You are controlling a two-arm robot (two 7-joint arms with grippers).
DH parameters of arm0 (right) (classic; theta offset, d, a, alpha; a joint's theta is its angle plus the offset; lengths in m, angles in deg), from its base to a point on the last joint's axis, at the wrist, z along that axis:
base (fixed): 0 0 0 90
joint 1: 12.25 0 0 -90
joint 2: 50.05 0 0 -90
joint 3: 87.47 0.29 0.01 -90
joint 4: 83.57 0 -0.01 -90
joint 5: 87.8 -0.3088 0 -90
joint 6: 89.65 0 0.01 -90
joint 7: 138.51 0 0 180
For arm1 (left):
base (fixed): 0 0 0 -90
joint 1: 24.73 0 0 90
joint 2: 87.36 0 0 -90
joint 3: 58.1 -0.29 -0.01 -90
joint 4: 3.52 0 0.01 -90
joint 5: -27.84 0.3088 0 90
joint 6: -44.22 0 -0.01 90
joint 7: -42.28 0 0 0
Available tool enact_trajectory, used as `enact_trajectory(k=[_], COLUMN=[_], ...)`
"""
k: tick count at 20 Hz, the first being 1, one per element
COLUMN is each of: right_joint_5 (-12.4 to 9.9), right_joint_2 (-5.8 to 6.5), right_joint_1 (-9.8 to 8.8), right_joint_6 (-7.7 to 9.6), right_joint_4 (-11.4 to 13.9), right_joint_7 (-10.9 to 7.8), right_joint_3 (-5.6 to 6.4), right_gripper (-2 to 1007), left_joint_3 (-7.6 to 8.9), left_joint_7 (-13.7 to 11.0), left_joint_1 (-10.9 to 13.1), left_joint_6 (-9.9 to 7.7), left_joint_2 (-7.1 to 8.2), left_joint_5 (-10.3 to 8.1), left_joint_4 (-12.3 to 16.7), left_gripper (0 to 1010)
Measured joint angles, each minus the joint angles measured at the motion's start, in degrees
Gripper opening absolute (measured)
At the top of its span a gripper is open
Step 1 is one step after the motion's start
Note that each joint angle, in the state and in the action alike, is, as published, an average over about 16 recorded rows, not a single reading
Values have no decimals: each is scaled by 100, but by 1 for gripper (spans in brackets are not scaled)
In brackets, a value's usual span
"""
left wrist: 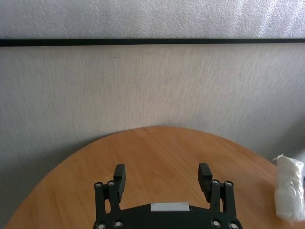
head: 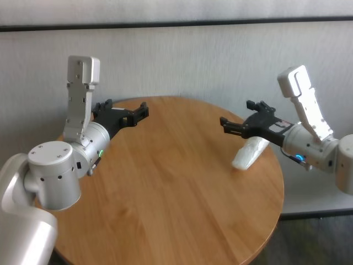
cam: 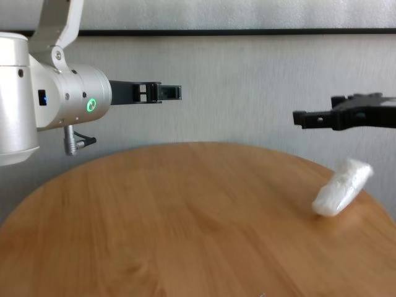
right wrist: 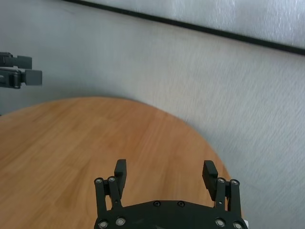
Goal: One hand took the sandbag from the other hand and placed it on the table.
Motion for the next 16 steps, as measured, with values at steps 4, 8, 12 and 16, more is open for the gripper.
enact_trajectory(k=[4,8,12,16], right_joint_5=[244,458,619,713], right_joint_2=[-68,-151,-281,-474], right_joint_1=[-69,-159,-215,-197], right_joint_6=[-318,-600,-818,-942], right_joint_4=[164,320,397,354], right_joint_7=[125,260,348,377], right_joint_3=[-20,-34,-48,-63], right_gripper=[1002,1002,1002,1002], left_joint_3=[0,0,0,0], left_joint_7=[0,0,0,0], left_joint_1=[0,0,0,0], left_joint_6=[0,0,0,0], left_joint_2=[0,0,0,0], left_joint_5=[0,0,0,0], left_joint_4=[0,0,0,0], left_gripper=[1002,1002,1002,1002])
